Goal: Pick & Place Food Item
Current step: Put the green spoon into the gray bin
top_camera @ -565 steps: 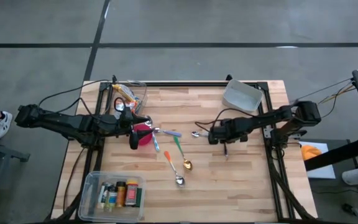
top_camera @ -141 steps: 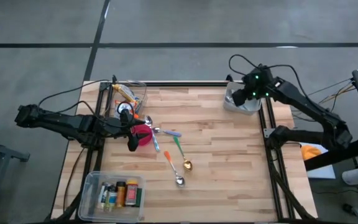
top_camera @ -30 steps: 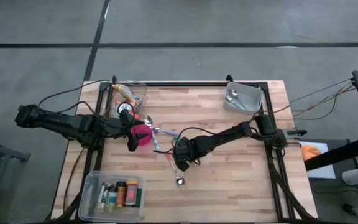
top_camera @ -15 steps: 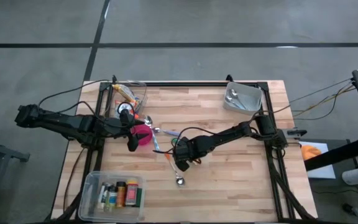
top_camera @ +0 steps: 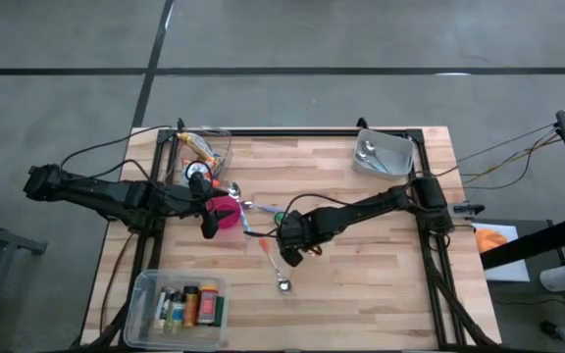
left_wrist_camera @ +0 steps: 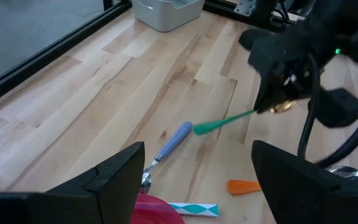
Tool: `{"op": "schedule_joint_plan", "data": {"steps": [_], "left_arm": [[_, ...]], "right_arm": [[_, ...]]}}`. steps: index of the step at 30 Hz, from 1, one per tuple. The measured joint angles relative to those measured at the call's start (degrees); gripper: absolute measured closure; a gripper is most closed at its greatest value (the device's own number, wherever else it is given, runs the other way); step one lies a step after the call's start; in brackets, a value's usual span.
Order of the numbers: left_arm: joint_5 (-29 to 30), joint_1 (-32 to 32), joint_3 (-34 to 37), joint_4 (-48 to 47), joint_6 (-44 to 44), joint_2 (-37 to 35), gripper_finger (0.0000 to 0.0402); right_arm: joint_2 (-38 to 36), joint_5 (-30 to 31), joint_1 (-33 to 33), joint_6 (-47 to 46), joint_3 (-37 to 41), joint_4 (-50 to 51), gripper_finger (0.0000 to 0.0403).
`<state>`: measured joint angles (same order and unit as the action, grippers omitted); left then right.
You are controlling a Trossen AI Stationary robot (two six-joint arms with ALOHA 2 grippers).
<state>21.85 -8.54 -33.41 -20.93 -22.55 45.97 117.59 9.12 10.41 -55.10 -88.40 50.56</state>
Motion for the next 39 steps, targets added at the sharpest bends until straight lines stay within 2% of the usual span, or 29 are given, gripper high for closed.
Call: {"op": "schedule_joint_plan", "data": {"steps": [19,28,39], "left_arm": [[-0.02,0.0,0.0,-0.37,0.0,0.0,0.0104],[0.0,0.0,0.0,-0.44,-0.01,0.0,0.0104],[0.0,0.0,0.0,-0.46,0.0,0.0,0.0104]], "right_arm": [[-20.03,15.33,-3.16,5.3,2.91,22.65,0.0381],[-35.66,17.05,-10.87,12.89,14.42,24.44,0.0381],[-52.87,17.12,-26.34,22.43,30.34,20.16,0.0381]]}}
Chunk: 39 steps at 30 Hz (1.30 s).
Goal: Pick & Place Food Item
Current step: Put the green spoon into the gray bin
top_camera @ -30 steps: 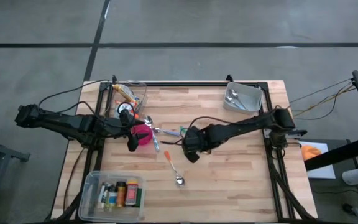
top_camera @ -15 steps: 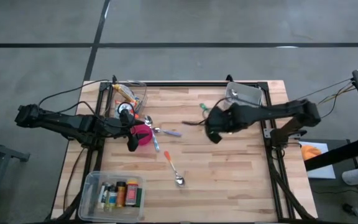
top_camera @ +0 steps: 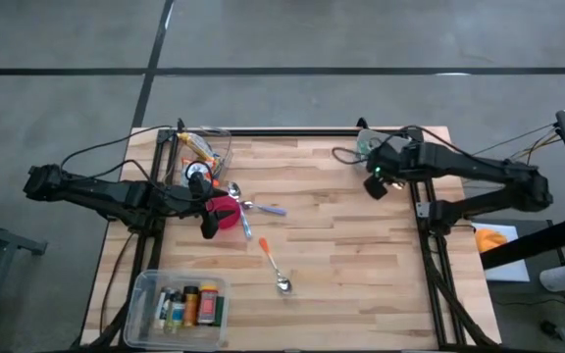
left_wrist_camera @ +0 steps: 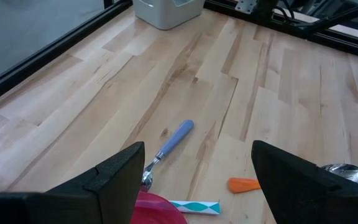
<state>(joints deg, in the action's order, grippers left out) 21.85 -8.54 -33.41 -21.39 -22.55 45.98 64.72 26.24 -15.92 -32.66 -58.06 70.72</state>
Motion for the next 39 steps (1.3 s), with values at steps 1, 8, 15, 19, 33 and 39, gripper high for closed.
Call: {"op": "schedule_joint_plan", "data": {"steps": [1,8,15,19,33,39], "left_arm": [[-0.02,0.0,0.0,0.0,0.0,0.0,0.0104],[0.0,0.0,0.0,0.01,0.0,-0.01,0.0104],[-0.01,-0.02,0.0,0.02,-0.02,-0.01,0.0104],[0.0,0.0,0.0,0.02,0.0,0.0,0.0104],[-0.01,-0.01,0.0,0.03,-0.01,0.0,0.0104],[-0.02,-0.02,0.0,0.04,-0.02,0.0,0.0104]], "right_arm": [[-0.99,0.03,-1.55,0.29,1.3,-1.02,0.0381],[-4.11,2.26,-12.36,5.95,8.73,-11.79,0.0381],[0.47,0.64,-21.92,15.68,11.72,-19.2,0.0381],[4.17,-0.95,-24.43,20.03,11.74,-19.22,0.0381],[18.93,-0.55,-24.87,31.17,11.74,-20.7,0.0381],[22.2,-0.53,-24.87,31.54,11.74,-22.97,0.038]]}}
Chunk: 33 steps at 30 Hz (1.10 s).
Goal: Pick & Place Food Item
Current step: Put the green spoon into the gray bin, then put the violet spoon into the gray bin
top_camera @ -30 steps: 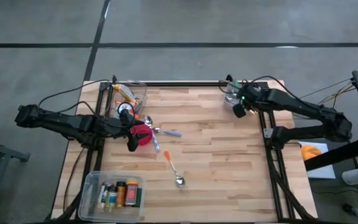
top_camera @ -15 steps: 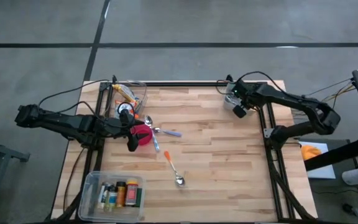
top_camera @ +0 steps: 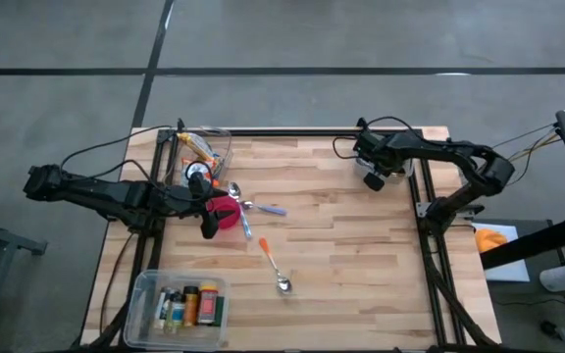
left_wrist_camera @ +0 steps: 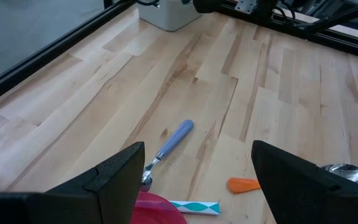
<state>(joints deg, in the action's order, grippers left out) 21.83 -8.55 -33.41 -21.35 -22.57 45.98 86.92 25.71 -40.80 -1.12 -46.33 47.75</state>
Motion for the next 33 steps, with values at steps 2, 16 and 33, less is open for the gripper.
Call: {"op": "schedule_joint_plan", "data": {"steps": [2,16,33], "left_arm": [[0.02,0.02,0.0,0.0,0.01,0.0,0.0104],[0.02,0.02,0.0,0.0,0.0,0.0,0.0104],[0.02,0.01,0.0,0.0,0.02,0.0,0.0104]], "right_arm": [[0.06,-0.02,0.0,1.14,-0.08,-0.14,0.038],[-1.99,2.24,-1.92,11.28,-2.19,-0.2,0.038],[-0.68,-0.68,-3.02,10.11,-1.55,-0.91,0.0326]]}}
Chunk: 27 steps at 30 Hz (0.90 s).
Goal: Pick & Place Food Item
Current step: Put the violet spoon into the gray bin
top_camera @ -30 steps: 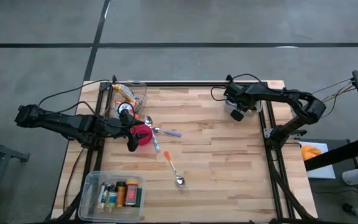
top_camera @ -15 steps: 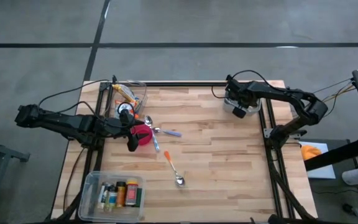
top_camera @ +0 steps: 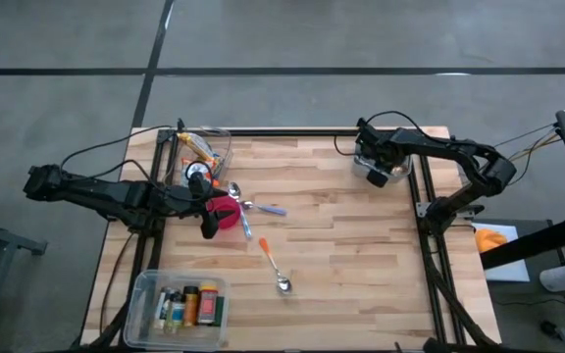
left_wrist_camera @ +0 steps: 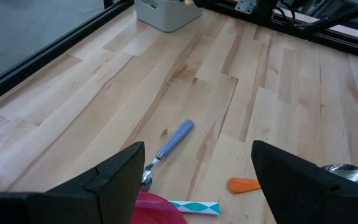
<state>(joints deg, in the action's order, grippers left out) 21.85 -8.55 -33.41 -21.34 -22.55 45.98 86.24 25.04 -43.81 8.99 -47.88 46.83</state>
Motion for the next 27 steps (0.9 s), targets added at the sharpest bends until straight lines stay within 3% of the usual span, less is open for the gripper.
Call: {"op": "schedule_joint_plan", "data": {"steps": [9,16,23,27], "left_arm": [[-0.02,-0.01,0.0,0.0,0.0,0.0,0.0104],[-0.01,-0.01,0.0,0.0,-0.02,0.0,0.0104],[0.0,0.0,0.0,-0.01,-0.01,-0.02,0.0104],[0.0,0.01,0.0,-0.01,-0.01,-0.01,0.0104]], "right_arm": [[0.0,0.48,0.02,-4.83,0.01,-0.3,0.024],[-2.66,0.56,0.04,-7.37,-1.36,-0.19,0.0234],[-9.82,0.46,0.71,-11.81,-5.44,1.04,0.0234],[-14.72,-3.3,2.1,-15.17,-7.97,0.83,0.0234]]}}
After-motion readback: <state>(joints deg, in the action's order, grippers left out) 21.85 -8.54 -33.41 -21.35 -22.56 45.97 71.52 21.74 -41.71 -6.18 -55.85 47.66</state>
